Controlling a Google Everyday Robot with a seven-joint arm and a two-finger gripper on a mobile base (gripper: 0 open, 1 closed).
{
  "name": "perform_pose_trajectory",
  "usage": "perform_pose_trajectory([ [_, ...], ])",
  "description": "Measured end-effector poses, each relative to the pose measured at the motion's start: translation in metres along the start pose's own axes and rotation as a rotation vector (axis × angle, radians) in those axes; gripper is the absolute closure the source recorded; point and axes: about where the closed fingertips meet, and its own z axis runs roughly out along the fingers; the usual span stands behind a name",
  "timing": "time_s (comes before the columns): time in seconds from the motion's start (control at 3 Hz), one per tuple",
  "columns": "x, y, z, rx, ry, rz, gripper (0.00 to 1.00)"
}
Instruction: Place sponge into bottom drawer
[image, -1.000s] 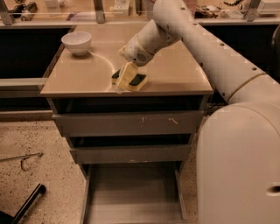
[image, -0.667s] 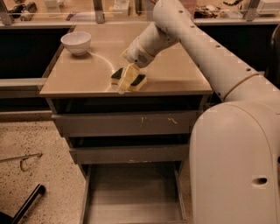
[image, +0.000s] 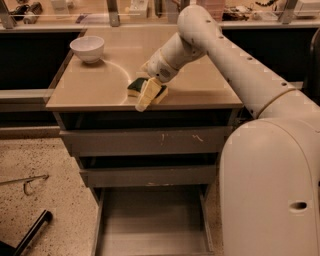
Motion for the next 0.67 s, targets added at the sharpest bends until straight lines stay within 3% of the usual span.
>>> perform_pose_trajectory([
  [0.33,-0.0018,0.0057,0.0060,-0.015,-0.013,-0.047,0.19],
  [0.67,-0.0018,0.0057,0.0061,-0.015,-0.013,-0.048,0.42],
])
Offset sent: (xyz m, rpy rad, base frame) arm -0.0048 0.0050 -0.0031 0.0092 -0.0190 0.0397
